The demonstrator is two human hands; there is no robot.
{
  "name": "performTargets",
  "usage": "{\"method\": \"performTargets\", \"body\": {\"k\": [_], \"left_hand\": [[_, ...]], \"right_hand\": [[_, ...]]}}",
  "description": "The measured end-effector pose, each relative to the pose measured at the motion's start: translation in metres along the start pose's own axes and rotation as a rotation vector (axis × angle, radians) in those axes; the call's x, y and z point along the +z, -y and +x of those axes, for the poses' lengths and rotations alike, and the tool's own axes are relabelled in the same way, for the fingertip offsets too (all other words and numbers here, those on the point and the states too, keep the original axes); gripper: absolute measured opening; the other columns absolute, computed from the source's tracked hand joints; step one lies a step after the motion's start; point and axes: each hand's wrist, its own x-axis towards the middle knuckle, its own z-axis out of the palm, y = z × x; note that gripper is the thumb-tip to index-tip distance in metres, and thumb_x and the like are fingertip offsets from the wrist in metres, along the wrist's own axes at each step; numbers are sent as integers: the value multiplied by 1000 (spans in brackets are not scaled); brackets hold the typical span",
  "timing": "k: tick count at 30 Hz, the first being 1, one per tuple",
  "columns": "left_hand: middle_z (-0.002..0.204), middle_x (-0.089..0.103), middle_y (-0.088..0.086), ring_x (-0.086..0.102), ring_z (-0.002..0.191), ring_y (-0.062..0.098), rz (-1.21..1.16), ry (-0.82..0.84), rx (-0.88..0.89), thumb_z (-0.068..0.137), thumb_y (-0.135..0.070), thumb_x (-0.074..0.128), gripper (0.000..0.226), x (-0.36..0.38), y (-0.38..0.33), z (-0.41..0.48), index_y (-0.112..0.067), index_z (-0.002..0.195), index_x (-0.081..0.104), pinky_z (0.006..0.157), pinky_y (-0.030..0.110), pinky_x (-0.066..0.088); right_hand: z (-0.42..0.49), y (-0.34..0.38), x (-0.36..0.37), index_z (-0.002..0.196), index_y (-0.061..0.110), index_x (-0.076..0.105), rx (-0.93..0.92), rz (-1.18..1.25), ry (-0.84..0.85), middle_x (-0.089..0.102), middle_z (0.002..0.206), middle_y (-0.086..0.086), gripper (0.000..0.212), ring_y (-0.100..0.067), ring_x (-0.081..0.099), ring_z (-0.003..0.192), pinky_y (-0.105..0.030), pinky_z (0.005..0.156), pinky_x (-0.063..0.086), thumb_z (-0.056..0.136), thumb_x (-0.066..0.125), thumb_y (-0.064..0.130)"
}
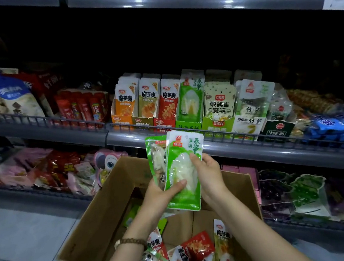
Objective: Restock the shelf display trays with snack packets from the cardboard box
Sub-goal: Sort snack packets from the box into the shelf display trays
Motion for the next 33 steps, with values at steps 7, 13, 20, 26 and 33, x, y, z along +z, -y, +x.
{"method": "performTargets", "body": {"k": [7,13,20,26,33], "left_hand": [[94,74,4,72,82,16,47,-7,36,76,1,72,37,-11,-26,29,-11,109,60,64,23,56],[88,73,-4,71,73,7,71,63,100,76,3,71,37,-10,-59,65,-22,99,57,59,19,55],[93,70,-7,69,78,6,58,9,168,83,-16,69,30,0,-97,115,-28,106,54,61,25,55],[87,69,-20,65,78,-3,96,-72,207,90,-27,59,26,-22,-126,138,-21,115,54,95,30,41],[89,70,-11,66,74,-9,115,-37,194,92,-26,57,32,-34,-122,155,-9,119,57,82,17,50]], "right_hand": [[35,58,-12,141,37,32,-255,-347,375,58,127,2,75,-12,67,98,-34,80,58,86,59,-7],[73,107,-11,132,32,39,-61,-529,560,64,118,-8,71,-25,68,97,-43,80,58,79,67,-4],[111,155,-1,132,26,35,-333,-638,462,65,106,-3,79,-15,68,85,-30,69,59,72,73,-8],[173,197,4,124,8,47,-570,-734,126,62,120,-13,66,-28,63,106,-45,89,53,68,82,9],[211,176,19,121,4,47,-581,-1123,71,56,120,-10,51,-27,56,110,-33,84,47,79,74,17]]}}
